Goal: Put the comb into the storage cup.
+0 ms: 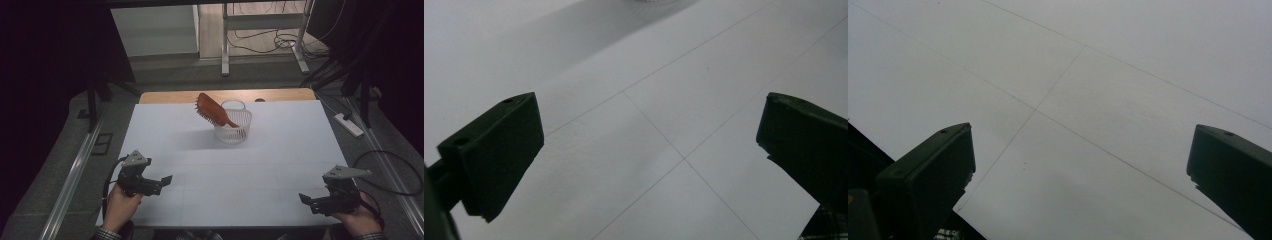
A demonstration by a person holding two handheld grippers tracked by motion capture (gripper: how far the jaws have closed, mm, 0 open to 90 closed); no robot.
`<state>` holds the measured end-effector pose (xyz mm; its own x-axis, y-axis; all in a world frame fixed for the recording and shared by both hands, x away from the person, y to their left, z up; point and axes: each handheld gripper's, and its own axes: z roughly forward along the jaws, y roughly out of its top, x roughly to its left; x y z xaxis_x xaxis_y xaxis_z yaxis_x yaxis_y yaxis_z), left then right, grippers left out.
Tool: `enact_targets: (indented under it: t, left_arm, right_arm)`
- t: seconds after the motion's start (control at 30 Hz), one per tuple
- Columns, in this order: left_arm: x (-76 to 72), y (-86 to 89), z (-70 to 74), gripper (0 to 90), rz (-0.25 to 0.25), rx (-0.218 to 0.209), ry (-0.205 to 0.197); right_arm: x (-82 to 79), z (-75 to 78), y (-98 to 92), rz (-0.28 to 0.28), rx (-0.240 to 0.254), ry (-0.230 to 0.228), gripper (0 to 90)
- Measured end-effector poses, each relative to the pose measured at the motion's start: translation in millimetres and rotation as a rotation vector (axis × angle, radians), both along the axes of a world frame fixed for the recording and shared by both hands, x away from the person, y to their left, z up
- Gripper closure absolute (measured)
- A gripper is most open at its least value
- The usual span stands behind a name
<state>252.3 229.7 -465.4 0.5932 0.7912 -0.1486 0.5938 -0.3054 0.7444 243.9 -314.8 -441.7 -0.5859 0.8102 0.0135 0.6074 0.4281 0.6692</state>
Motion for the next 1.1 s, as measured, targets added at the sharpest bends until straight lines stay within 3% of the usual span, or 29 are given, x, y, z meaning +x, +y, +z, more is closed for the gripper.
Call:
enact_targets:
  t: [1.1]
  left_arm:
    - [-34.0,20.2,-3.0,0.0,0.047,-0.004,0.006]
  right_arm:
    - [0.1,-0.1,0.2,-0.004,-0.003,0.0,0.0]
